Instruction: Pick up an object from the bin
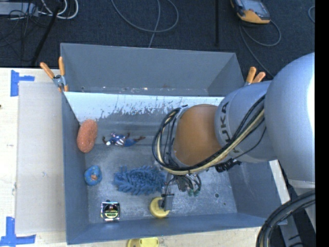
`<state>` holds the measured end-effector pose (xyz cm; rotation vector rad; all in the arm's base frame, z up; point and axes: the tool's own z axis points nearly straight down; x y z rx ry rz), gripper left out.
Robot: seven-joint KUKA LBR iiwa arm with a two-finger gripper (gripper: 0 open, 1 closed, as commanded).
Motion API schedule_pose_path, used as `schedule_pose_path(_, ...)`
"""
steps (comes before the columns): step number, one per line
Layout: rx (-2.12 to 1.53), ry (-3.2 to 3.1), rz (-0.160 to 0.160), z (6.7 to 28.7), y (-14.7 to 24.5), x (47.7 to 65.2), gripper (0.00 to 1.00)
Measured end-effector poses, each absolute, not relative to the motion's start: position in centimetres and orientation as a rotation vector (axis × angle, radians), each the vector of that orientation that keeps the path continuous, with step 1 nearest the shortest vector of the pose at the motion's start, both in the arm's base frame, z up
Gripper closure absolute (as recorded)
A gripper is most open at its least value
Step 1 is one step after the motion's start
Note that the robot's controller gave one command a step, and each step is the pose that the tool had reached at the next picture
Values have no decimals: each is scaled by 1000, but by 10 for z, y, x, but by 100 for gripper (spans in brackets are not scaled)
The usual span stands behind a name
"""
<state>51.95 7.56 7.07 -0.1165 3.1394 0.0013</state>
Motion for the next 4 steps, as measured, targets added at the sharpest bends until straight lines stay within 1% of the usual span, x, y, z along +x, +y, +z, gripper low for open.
schedule_pose_path(1, -134, 3143, 0, 70, 80, 505, 0)
schedule_pose_path(2, -99, 3149, -1, 72, 80, 494, 100)
schedule_pose_path(4, -100, 3150, -1, 76, 80, 494, 100)
